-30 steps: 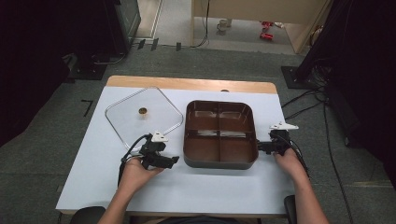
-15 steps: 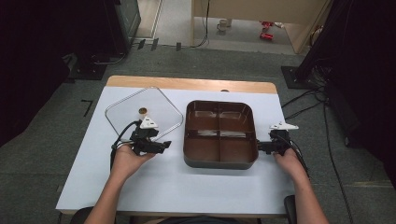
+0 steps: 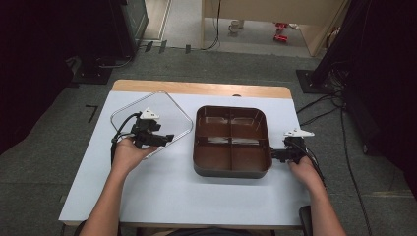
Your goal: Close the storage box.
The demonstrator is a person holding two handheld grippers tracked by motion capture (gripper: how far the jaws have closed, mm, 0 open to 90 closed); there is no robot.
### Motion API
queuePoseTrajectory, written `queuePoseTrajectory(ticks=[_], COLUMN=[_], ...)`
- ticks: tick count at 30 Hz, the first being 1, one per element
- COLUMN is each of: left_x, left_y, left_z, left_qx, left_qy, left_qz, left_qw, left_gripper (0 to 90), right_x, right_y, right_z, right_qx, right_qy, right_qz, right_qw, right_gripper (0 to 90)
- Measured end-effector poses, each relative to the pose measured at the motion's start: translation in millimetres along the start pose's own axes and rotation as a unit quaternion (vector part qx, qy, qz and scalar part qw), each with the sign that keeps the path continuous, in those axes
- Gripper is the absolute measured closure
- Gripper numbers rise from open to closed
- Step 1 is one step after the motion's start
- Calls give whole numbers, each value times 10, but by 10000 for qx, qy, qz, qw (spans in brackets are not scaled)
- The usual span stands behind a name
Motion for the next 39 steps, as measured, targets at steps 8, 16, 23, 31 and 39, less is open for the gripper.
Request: queuePoseTrajectory(ticks=[8, 16, 23, 31, 39], left_x=[153, 212, 220, 155, 24], left_y=[28, 65, 24, 70, 162], left_z=[136, 329, 568, 809, 971], left_qx=[-141, -124, 86, 296, 451], left_qy=[114, -39, -187, -362, -571], left_qz=[-62, -66, -251, -322, -184], left_qw=[9998, 9999, 9995, 9984, 9972], left_gripper=[323, 331, 343, 343, 337], right_x=[0, 0, 1, 1, 0], right_y=[0, 1, 1, 1, 0], right_z=[0, 1, 1, 1, 1], right_qx=[0, 2, 4, 3, 2], right_qy=[1, 3, 5, 5, 5], right_qz=[1, -6, -2, -3, -3], right_qw=[10000, 10000, 10000, 10000, 10000], right_gripper=[78, 78, 78, 78, 78])
Point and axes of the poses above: each handheld gripper's, and its own axes: y roughly forward along the jaws, x roughly out of its top, z roughly to its left, the point moved 5 cm from there along y, roughly forward along the jaws, and after that the axes turned 15 degrees about z, right-handed, at the moved point
